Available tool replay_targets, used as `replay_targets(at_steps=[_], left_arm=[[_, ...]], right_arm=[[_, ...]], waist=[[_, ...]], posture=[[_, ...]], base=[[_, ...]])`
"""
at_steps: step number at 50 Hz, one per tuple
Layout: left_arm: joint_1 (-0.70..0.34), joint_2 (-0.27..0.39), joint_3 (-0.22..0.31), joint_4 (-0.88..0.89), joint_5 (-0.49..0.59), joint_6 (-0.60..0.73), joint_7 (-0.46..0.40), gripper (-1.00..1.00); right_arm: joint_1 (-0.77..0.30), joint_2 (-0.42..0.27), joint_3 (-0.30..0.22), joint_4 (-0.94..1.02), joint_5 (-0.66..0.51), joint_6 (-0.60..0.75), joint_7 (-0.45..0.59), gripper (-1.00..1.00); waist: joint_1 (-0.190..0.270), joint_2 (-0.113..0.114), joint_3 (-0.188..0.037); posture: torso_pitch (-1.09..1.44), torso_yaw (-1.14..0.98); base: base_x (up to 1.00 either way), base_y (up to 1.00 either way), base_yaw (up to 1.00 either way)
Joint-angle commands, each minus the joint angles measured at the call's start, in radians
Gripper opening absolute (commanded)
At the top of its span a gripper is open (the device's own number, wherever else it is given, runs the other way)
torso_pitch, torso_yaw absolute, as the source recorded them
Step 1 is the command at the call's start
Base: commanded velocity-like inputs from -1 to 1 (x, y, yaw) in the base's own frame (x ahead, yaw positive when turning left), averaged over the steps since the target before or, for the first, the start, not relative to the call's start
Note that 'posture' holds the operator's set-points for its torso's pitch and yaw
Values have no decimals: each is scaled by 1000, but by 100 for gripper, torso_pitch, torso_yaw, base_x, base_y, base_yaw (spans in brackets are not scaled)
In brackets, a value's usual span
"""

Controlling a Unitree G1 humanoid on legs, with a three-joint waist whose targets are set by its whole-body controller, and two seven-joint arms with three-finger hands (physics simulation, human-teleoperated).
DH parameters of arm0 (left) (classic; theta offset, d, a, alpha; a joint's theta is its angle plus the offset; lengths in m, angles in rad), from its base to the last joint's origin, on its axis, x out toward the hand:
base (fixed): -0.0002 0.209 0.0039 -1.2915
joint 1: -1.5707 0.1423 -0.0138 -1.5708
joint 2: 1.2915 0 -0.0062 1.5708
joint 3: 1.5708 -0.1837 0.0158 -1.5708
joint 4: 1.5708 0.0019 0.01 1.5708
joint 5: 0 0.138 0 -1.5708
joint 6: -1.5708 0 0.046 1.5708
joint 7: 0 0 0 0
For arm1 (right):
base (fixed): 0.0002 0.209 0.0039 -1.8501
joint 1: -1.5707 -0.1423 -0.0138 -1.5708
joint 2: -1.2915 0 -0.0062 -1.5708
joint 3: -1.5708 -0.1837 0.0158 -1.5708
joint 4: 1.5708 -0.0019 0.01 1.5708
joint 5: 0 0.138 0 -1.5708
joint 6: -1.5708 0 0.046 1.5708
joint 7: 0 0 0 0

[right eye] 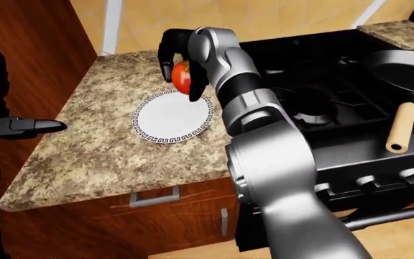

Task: Pick the tomato from the pan and place it on the plate.

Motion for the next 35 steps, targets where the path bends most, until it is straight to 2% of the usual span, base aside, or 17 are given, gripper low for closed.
replay_targets(at_steps=[1,19,20,24,34,35], left_arm=[[-25,18,14,-30,-1,-26,4,100],[-15,16,19,-28,-3,-34,1,100],[-14,16,19,-26,-2,-37,1,100],[-16,19,21,-24,-4,-37,1,100],[-10,19,25,-17,-5,-46,-3,100],[-9,20,25,-18,-5,-45,-3,100]], right_arm=[[-46,-4,-8,-44,11,-9,-23,-100],[-8,70,12,-39,-12,-9,-83,-99],[-6,72,15,-38,-16,-11,-87,-84],[1,85,15,-37,-22,-6,-100,-99],[19,102,15,-34,-30,2,-116,-100],[21,103,16,-35,-31,2,-114,-82]], waist=[[0,6,-30],[0,10,-34],[0,11,-34],[0,11,-35],[1,11,-36],[1,11,-36]], posture=[[0,0],[0,0],[0,0],[0,0],[0,0],[0,0]], base=[[0,0,0],[0,0,0],[0,0,0],[0,0,0],[0,0,0],[0,0,0]])
